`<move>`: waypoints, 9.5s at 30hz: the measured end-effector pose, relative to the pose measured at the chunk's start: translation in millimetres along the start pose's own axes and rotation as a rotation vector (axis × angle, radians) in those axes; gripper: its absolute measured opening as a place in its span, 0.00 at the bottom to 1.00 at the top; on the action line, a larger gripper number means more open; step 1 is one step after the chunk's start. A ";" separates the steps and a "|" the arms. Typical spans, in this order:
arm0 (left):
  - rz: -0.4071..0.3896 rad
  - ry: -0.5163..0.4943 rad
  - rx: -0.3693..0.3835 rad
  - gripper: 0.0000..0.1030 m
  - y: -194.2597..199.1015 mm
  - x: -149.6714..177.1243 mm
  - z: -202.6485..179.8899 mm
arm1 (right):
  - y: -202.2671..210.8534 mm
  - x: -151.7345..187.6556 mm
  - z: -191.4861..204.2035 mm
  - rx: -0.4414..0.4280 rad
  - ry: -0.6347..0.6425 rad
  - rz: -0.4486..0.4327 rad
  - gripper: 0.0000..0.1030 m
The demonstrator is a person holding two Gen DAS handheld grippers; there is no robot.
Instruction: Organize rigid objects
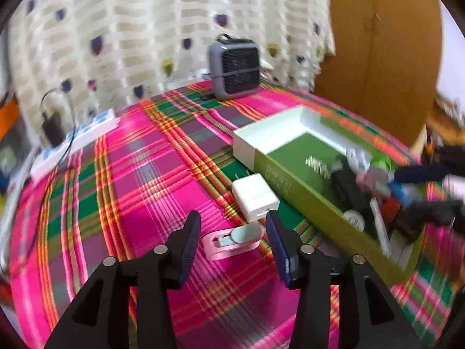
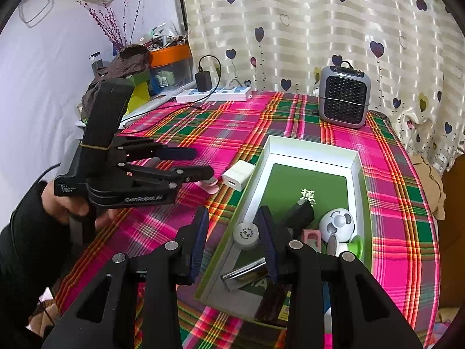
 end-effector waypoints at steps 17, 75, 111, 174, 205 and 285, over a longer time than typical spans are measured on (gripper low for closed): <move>0.092 -0.085 0.069 0.17 -25.9 11.1 -5.6 | -16.7 -14.7 2.3 0.011 0.013 0.023 0.35; 0.000 0.197 -0.047 0.16 31.9 43.8 50.1 | -186.7 -94.2 -12.5 0.170 -0.437 0.500 0.40; -0.009 0.225 -0.060 0.16 35.3 43.9 58.7 | -206.6 -118.1 12.2 -0.004 0.169 0.477 0.48; -0.018 0.044 0.111 0.30 14.7 -15.7 -134.1 | -23.5 -4.5 -70.5 0.083 0.098 0.282 0.41; -0.006 0.216 -0.097 0.30 83.7 75.5 -172.7 | 55.5 83.9 -11.6 0.202 -0.056 0.163 0.41; 0.050 0.280 -0.163 0.30 57.9 85.7 -167.8 | 29.3 104.9 -9.5 0.213 -0.059 0.226 0.41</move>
Point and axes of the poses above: each gripper's, at about its wrist camera, not at the fingertips, and y roughly against the way its jaws point, z to its left, x to its underside, the point moved 1 cm from there along -y, roughly the way its jaws point, and after that the axes turned 6 degrees about y, right-handed, at the moved point
